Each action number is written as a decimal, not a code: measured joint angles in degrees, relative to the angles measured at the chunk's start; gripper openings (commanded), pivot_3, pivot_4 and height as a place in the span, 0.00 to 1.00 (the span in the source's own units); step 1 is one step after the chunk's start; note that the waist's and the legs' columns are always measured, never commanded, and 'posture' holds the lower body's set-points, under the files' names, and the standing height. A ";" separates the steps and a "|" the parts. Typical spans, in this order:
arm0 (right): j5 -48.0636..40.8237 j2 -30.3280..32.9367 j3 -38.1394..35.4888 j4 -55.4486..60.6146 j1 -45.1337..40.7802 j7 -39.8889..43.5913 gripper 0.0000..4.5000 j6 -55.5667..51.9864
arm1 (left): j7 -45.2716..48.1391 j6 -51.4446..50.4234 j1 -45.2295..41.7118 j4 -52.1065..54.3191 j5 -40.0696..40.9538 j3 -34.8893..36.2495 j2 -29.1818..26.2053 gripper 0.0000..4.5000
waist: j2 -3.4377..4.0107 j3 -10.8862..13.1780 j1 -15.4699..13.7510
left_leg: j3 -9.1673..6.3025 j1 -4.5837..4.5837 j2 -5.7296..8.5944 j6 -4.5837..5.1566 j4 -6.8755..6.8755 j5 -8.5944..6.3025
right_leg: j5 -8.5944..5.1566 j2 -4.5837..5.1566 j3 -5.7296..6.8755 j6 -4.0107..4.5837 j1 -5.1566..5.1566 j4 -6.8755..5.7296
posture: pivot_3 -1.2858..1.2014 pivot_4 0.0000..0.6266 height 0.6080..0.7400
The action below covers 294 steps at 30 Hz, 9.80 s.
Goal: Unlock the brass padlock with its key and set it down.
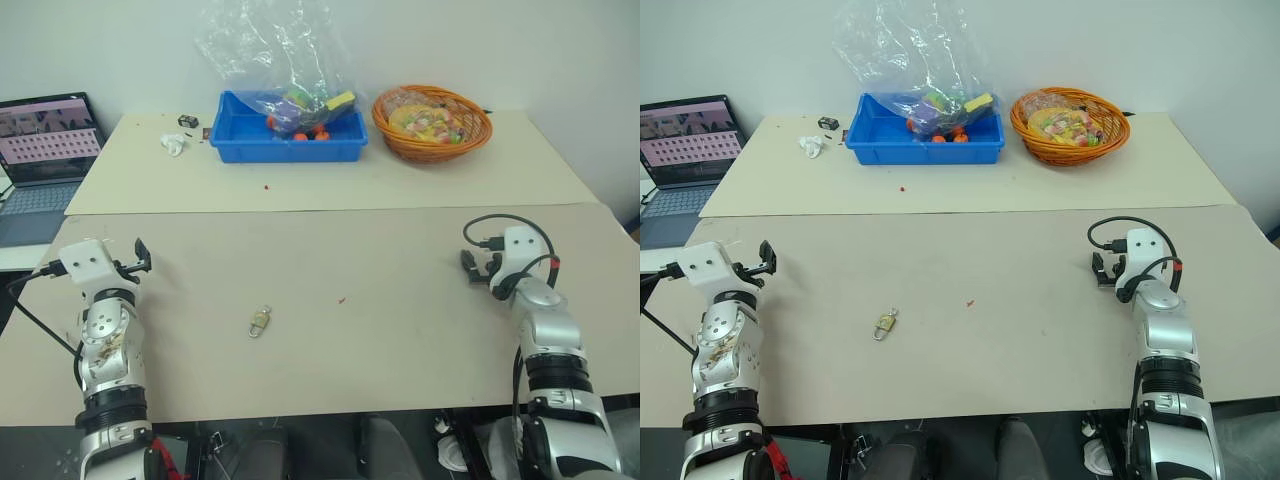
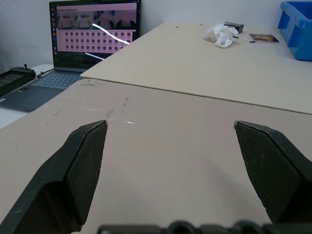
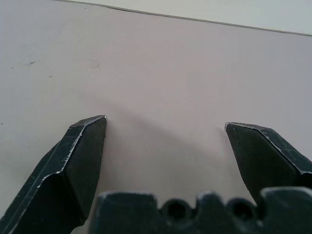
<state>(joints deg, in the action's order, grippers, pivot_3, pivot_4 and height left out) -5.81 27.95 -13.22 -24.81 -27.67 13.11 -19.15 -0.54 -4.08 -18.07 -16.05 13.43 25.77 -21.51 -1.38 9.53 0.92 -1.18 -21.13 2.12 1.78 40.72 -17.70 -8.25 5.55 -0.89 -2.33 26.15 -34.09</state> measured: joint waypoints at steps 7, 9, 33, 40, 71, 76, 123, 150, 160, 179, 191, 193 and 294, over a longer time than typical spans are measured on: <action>-0.26 0.33 -0.62 1.29 1.30 0.78 1.00 -0.23 | 2.87 -0.60 0.00 2.01 -0.46 -3.11 -0.35 0.98 | 0.00 0.00 -0.19 | 0.00 -0.02 0.02 0.00 0.03 0.00 | 0.01 0.02 0.00 -0.01 -0.01 0.01 | 0.52 0.24 0.91; -2.43 2.19 1.34 3.86 1.49 7.43 1.00 -2.42 | 4.26 -1.32 0.73 4.37 -0.47 -4.17 -0.60 0.98 | 0.00 0.00 -0.09 | 0.00 -0.02 0.00 0.01 0.04 -0.01 | 0.01 0.00 -0.01 -0.02 -0.01 0.01 | 0.52 0.24 0.91; -19.62 11.75 26.16 39.06 0.71 54.18 1.00 -13.17 | 16.85 -19.27 41.55 59.06 0.08 -22.02 -2.83 0.98 | -0.03 -0.01 -1.86 | -0.03 0.03 -0.13 0.09 0.16 -0.12 | -0.16 -0.04 0.15 0.06 -0.13 0.09 | 0.52 0.24 0.91; -20.31 11.50 25.44 40.34 1.61 52.89 1.00 -13.59 | 18.89 -18.45 37.81 53.17 -2.09 -25.98 -2.18 0.98 | -0.03 -0.01 -1.06 | 0.03 0.87 -0.26 0.16 0.10 -0.11 | -0.54 -0.19 0.13 -0.26 -1.00 0.09 | 0.52 0.24 0.91; -35.55 12.45 14.32 48.88 2.13 45.78 1.00 -22.17 | 16.68 -48.48 24.33 54.79 -0.99 -26.38 -0.48 0.72 | -0.02 -0.01 -1.08 | -0.03 0.90 -0.24 0.22 0.05 -0.16 | -0.43 -0.17 0.13 -0.05 -1.03 0.08 | 0.52 0.24 0.91; -35.97 12.48 14.32 48.98 2.13 45.30 1.00 -22.17 | 16.64 -48.88 23.85 54.48 -0.76 -25.79 -0.44 0.31 | -0.02 -0.01 -1.08 | -0.03 0.89 -0.22 0.22 0.05 -0.17 | -0.43 -0.15 0.13 -0.04 -1.03 0.09 | 0.52 0.24 0.91; -33.70 -3.87 18.28 32.35 -6.94 33.34 0.54 -32.34 | 12.53 26.77 6.84 29.76 -48.35 -38.11 -19.36 0.16 | -0.07 0.06 -0.28 | 0.01 -0.05 -0.06 0.12 -0.51 -0.11 | -0.24 0.09 0.31 0.08 0.17 0.00 | 0.52 0.24 0.91; -31.76 -3.96 19.64 32.38 -7.30 34.18 0.12 -31.40 | 15.13 27.90 7.46 29.94 -48.05 -36.45 -17.20 0.16 | -0.06 0.06 -0.23 | 0.01 -0.05 -0.05 0.11 -0.47 -0.11 | -0.23 0.10 0.31 0.08 0.17 -0.01 | 0.52 0.24 0.91; -31.06 -3.22 19.62 32.37 -7.29 35.51 0.31 -31.25 | 16.08 27.86 8.22 30.42 -47.95 -35.85 -16.54 0.16 | -0.06 0.05 -0.20 | 0.01 -0.05 -0.05 0.11 -0.46 -0.11 | -0.23 0.10 0.31 0.08 0.17 -0.02 | 0.52 0.24 0.91; -29.74 -4.84 19.58 28.97 -8.13 35.71 0.31 -30.97 | 17.04 27.66 9.22 31.33 -47.95 -35.37 -15.85 0.16 | -0.05 0.05 -0.17 | 0.01 -0.05 -0.05 0.10 -0.44 -0.10 | -0.23 0.09 0.31 0.08 0.17 -0.04 | 0.52 0.24 0.91; -29.94 -5.53 19.29 28.98 -8.12 35.67 0.20 -31.00 | 17.32 27.67 9.44 31.34 -47.95 -34.65 -15.38 0.16 | -0.05 0.05 -0.18 | 0.01 -0.05 -0.05 0.10 -0.44 -0.10 | -0.23 0.09 0.31 0.08 0.17 -0.05 | 0.52 0.24 0.91; -30.26 -5.56 19.23 28.98 -8.13 35.66 0.07 -31.01 | 17.46 27.66 9.44 31.34 -47.95 -34.65 -15.33 0.16 | -0.05 0.04 -0.18 | 0.01 -0.05 -0.05 0.10 -0.44 -0.10 | -0.22 0.09 0.31 0.07 0.17 -0.05 | 0.52 0.24 0.91; -38.31 -13.45 14.53 22.98 -14.42 29.37 0.03 -47.25 | 20.85 25.94 10.31 33.22 -44.78 -32.72 -12.67 0.55 | 0.04 -0.01 0.10 | -0.01 -0.04 -0.06 0.09 -0.39 -0.10 | -0.20 0.06 0.29 0.06 0.17 -0.11 | 0.52 0.24 0.91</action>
<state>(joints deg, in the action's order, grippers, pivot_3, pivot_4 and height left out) -44.11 14.51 1.31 -1.82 -42.09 42.47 -66.40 20.31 21.86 -7.76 17.17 -31.35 -6.95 -34.18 -1.35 9.53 1.02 -1.19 -21.17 2.06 1.87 40.34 -17.80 -8.45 5.61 -0.60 -2.27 26.32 -34.20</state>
